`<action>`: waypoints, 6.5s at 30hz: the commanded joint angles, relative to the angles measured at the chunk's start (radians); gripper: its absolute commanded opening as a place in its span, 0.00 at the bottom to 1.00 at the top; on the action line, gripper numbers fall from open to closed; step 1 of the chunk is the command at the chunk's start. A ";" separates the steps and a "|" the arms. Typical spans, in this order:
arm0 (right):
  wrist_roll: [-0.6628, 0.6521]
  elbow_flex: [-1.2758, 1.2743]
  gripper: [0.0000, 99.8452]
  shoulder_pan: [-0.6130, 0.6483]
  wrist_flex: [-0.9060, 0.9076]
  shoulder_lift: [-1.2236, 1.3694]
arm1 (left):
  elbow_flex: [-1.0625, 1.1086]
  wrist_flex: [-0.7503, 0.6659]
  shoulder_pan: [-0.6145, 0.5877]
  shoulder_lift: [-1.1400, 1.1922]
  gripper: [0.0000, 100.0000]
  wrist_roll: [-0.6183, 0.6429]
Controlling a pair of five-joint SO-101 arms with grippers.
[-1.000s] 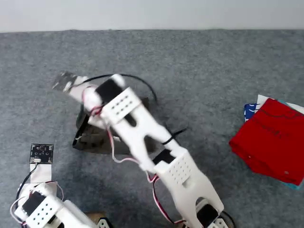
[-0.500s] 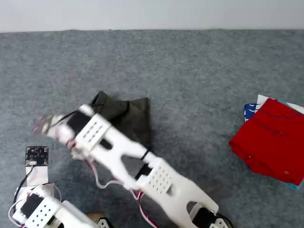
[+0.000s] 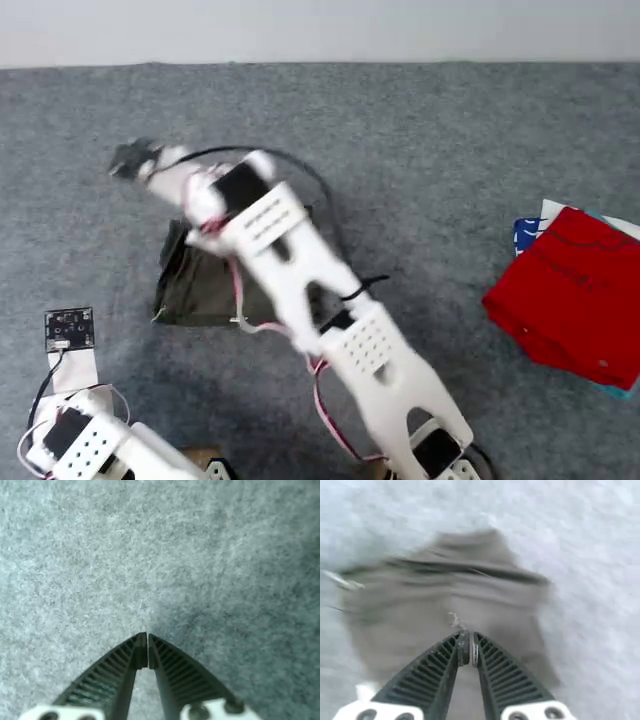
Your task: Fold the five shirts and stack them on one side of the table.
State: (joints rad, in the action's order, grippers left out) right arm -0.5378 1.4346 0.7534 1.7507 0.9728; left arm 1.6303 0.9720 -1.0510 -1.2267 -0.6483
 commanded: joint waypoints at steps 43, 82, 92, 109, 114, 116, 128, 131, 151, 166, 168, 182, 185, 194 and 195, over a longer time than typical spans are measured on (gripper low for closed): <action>-0.011 0.245 0.02 0.145 0.047 0.102 | -0.024 -0.044 -0.103 -0.012 0.02 0.018; 0.123 0.140 0.03 0.216 0.042 0.088 | -0.025 -0.081 -0.153 -0.012 0.02 0.058; 0.176 0.015 0.03 0.317 -0.186 0.208 | -0.025 -0.081 -0.153 -0.012 0.02 0.058; 0.265 0.017 0.03 0.145 0.048 -0.082 | -0.113 -0.092 0.092 -0.012 0.02 0.278; 0.269 -0.247 0.03 0.074 0.048 -0.251 | -0.147 -0.106 0.336 -0.012 0.02 0.385; 0.292 -0.356 0.03 0.054 0.048 -0.318 | -0.154 -0.115 0.408 -0.012 0.02 0.407; 0.615 -0.845 0.03 -0.045 0.044 -0.498 | -0.137 -0.135 0.445 -0.011 0.02 0.408; 0.615 -0.904 0.03 -0.045 0.016 -0.463 | -0.151 -0.135 0.397 -0.011 0.02 0.437; 0.637 -0.819 0.28 -0.090 0.042 -0.461 | -0.151 -0.137 0.390 -0.011 0.02 0.448; 0.720 -0.819 0.28 0.015 0.025 -0.124 | -0.113 -0.183 0.462 -0.011 0.02 0.448; 0.718 -0.819 0.25 0.016 0.025 -0.124 | -0.111 -0.184 0.471 -0.011 0.02 0.448; 0.486 -0.821 0.01 -0.133 0.044 -0.203 | -0.108 -0.184 0.476 -0.011 0.02 0.446; 0.422 -0.829 0.01 -0.174 0.045 -0.303 | -0.108 -0.184 0.476 -0.011 0.02 0.446; 0.014 -1.037 0.01 -0.412 0.042 -0.579 | -0.108 -0.184 0.476 -0.011 0.02 0.446; -0.055 -1.051 0.01 -0.455 0.041 -0.587 | -0.108 -0.184 0.476 -0.011 0.02 0.446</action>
State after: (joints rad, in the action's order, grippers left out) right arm -0.4196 0.4066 0.4081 1.7568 0.4879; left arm 1.5305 0.8124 -0.5815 -1.2267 -0.2079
